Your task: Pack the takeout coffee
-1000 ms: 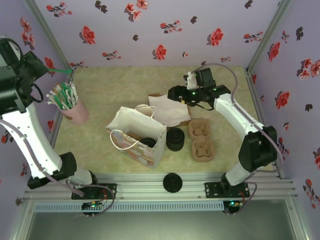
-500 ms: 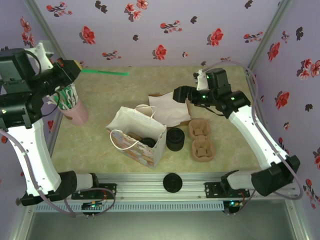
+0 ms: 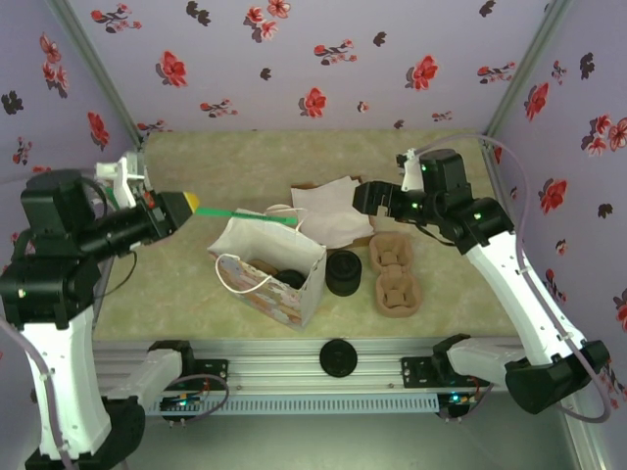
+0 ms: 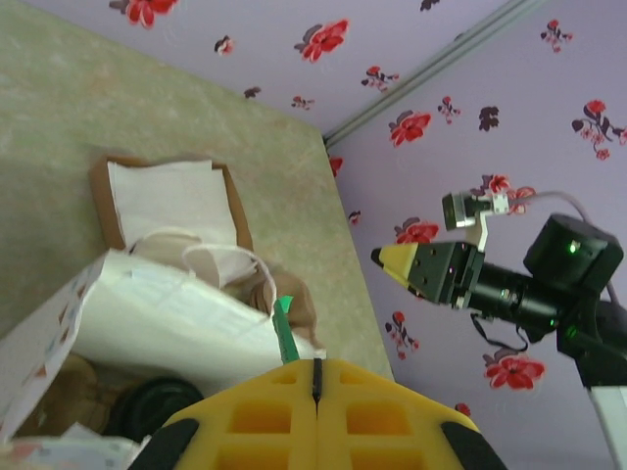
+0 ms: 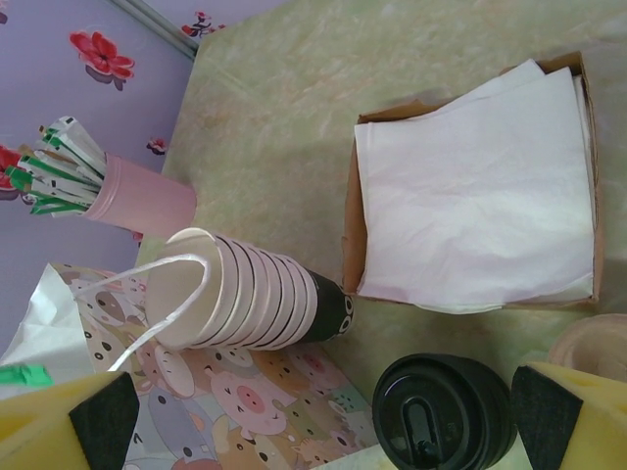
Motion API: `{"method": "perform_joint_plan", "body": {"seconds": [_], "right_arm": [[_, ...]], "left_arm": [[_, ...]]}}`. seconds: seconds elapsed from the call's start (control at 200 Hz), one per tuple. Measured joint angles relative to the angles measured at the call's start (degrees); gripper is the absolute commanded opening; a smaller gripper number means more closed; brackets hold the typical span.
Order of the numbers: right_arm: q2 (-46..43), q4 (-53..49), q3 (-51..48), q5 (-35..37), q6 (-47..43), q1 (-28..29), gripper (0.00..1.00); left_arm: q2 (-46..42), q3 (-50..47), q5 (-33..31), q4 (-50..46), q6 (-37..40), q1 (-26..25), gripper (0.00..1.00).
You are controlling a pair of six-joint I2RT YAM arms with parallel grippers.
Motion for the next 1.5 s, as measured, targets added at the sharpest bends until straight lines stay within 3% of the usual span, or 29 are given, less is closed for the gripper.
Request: {"method": "perform_joint_plan", "body": {"seconds": [0.315,0.62,0.73,0.855,1.03,1.11,1.345,1.455,1.5], "right_arm": [[-0.2,-0.6,-0.2,0.0,0.0,1.2,0.99],[-1.4,-0.6,-2.2,0.1,0.0,1.6,0.99],[-1.4,-0.6,-2.4,0.4,0.0,1.6,0.99],[-0.5,-0.6,-2.4,1.1,0.0,1.6,0.99],[2.9,-0.9,-2.3,2.8,-0.1,1.6,0.99],[4.5,-1.2,-2.2,3.8,-0.2,1.6,0.99],[7.6,-2.6,-0.9,5.6,-0.7,1.5,0.99],[10.1,-2.6,0.4,5.9,-1.1,1.5,0.99],[11.6,-2.6,1.1,6.2,-1.2,1.5,0.99]], "left_arm": [[-3.8,0.0,-9.2,-8.0,3.3,-1.8,0.00],[2.3,4.1,-17.8,-12.5,5.7,-2.5,0.00],[5.1,5.0,-21.3,-12.8,6.0,-4.8,0.00],[8.2,5.7,-27.8,-13.2,6.0,-12.6,0.00],[17.0,11.5,-44.7,-17.4,4.9,-33.4,0.00],[22.3,14.8,-52.2,-20.0,4.1,-40.3,0.00],[35.1,18.5,-66.7,-24.7,2.1,-50.8,0.00],[37.2,17.8,-67.9,-25.1,2.0,-53.1,0.18],[37.0,16.5,-67.4,-24.7,1.8,-53.6,0.31]]}}
